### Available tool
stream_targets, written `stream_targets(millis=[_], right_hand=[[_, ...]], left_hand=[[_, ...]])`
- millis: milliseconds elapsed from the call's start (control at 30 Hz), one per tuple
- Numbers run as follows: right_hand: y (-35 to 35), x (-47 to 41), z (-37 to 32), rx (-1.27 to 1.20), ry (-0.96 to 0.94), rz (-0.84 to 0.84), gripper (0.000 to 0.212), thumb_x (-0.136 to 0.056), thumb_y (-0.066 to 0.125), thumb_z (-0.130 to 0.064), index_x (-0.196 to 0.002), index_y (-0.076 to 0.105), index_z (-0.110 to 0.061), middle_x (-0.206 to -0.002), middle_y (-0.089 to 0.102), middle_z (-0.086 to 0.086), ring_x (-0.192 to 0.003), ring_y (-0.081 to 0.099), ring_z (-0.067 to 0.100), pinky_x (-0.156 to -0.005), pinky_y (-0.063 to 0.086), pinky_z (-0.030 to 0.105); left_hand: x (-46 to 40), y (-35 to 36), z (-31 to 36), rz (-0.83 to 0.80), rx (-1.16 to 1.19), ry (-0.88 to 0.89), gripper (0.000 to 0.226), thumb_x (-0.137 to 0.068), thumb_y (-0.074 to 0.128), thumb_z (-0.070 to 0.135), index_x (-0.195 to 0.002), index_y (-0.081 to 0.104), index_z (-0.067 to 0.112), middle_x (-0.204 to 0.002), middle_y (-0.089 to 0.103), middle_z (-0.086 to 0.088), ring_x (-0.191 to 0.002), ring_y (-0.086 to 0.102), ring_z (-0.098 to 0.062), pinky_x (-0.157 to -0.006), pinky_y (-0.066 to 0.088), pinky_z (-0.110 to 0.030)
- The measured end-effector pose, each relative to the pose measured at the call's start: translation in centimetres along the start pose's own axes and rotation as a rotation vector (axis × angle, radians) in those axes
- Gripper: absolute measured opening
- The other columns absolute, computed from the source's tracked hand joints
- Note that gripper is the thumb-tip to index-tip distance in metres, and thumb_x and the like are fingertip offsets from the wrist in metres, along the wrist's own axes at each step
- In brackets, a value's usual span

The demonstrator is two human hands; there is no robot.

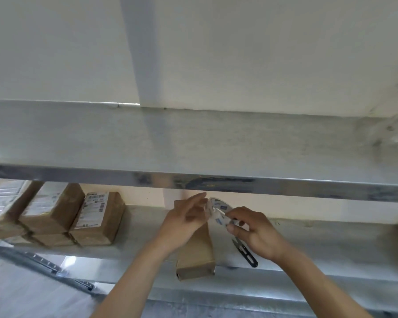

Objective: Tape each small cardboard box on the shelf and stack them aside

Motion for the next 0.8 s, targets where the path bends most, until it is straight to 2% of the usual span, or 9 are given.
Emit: stream_targets(millis=[67, 167, 267, 467, 533, 600, 667, 767, 800], right_hand=[[0.6, -0.4, -0.9, 0.004, -0.02, -0.036, 0.013, -0.096, 0.061, -0.035, -0.103, 0.059, -0.046, -0.1, 0.06, -0.019, -0.092, 0.054, -0.001, -0.077, 0.04, 0.019], [1.3, -0.9, -1.4, 0.012, -0.011, -0.079, 0.016, -0.098, 0.061, -0.034, -0.113, 0.065, -0.034, -0.103, 0.062, -0.015, -0.091, 0.054, 0.002, -0.08, 0.043, 0.025], [2.0, -1.3, -2.4, 0.015, -0.038, -0.108, 0.014, -0.098, 0.06, -0.037, -0.111, 0.066, -0.034, -0.104, 0.065, -0.011, -0.092, 0.056, 0.004, -0.08, 0.044, 0.025], [2.0, -3.0, -5.1, 0.122, -0.096, -0.085, 0.026, -0.092, 0.059, -0.043, -0.106, 0.071, -0.025, -0.097, 0.067, -0.001, -0.089, 0.058, 0.014, -0.08, 0.046, 0.036], [1.9, -3.8, -5.9, 0.106, -0.094, -0.089, 0.01, -0.095, 0.063, -0.038, -0.096, 0.071, -0.031, -0.089, 0.067, -0.01, -0.085, 0.058, 0.008, -0.079, 0.045, 0.032], [2.1, -4.6, -6.2, 0.045, -0.065, -0.1, 0.015, -0.095, 0.065, -0.034, -0.08, 0.068, -0.033, -0.077, 0.064, -0.017, -0.076, 0.058, 0.002, -0.072, 0.044, 0.026], [2.5, -5.4, -6.2, -0.008, -0.026, -0.111, 0.019, -0.094, 0.067, -0.035, -0.077, 0.068, -0.028, -0.071, 0.063, -0.015, -0.067, 0.058, 0.001, -0.068, 0.044, 0.026], [3.0, -6.8, -5.5, 0.04, 0.017, -0.128, 0.027, -0.091, 0.067, -0.042, -0.065, 0.066, -0.035, -0.063, 0.059, -0.019, -0.058, 0.053, -0.001, -0.06, 0.04, 0.021], [3.0, -7.1, -5.2, 0.112, 0.027, -0.136, 0.033, -0.09, 0.066, -0.045, -0.06, 0.06, -0.031, -0.058, 0.055, -0.016, -0.054, 0.048, 0.001, -0.058, 0.035, 0.02]], left_hand=[[0.2, -0.9, 0.2, 0.059, 0.036, 0.012, 0.032, -0.093, 0.069, 0.034, -0.126, 0.066, 0.034, -0.118, 0.069, 0.016, -0.102, 0.064, 0.007, -0.086, 0.048, -0.009], [0.6, -2.8, -0.2, 0.186, 0.077, 0.008, 0.016, -0.094, 0.07, 0.02, -0.107, 0.076, 0.026, -0.104, 0.076, 0.012, -0.093, 0.068, 0.0, -0.08, 0.051, -0.013], [1.0, -3.9, -1.0, 0.27, 0.072, -0.022, 0.009, -0.092, 0.071, 0.018, -0.092, 0.076, 0.025, -0.09, 0.076, 0.014, -0.081, 0.066, 0.002, -0.068, 0.045, -0.008], [1.4, -5.1, -1.5, 0.317, -0.005, -0.03, 0.015, -0.094, 0.068, 0.024, -0.083, 0.07, 0.033, -0.08, 0.071, 0.021, -0.073, 0.063, 0.001, -0.064, 0.045, -0.011], [1.4, -5.3, -2.0, 0.317, -0.053, -0.07, 0.016, -0.096, 0.065, 0.028, -0.081, 0.068, 0.035, -0.083, 0.071, 0.016, -0.072, 0.064, -0.003, -0.065, 0.049, -0.018], [1.4, -5.3, -2.9, 0.304, -0.05, -0.142, 0.018, -0.097, 0.064, 0.032, -0.08, 0.068, 0.029, -0.079, 0.072, 0.008, -0.073, 0.067, -0.015, -0.072, 0.053, -0.033], [1.5, -5.1, -3.8, 0.289, -0.002, -0.209, 0.021, -0.096, 0.063, 0.033, -0.08, 0.069, 0.02, -0.077, 0.072, -0.001, -0.076, 0.068, -0.025, -0.076, 0.055, -0.044], [1.8, -4.8, -4.9, 0.283, 0.021, -0.297, 0.021, -0.097, 0.061, 0.028, -0.082, 0.071, 0.017, -0.077, 0.073, -0.003, -0.073, 0.067, -0.024, -0.078, 0.056, -0.042], [1.8, -4.9, -5.3, 0.29, 0.036, -0.321, 0.021, -0.098, 0.061, 0.026, -0.083, 0.071, 0.015, -0.076, 0.073, -0.003, -0.071, 0.066, -0.021, -0.077, 0.056, -0.04]])
Point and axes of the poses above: each hand's wrist, its own x-axis away from the middle knuckle, its own y-axis out of the palm, z = x × y, the point moved 8 cm from there along -x, towards the middle knuckle
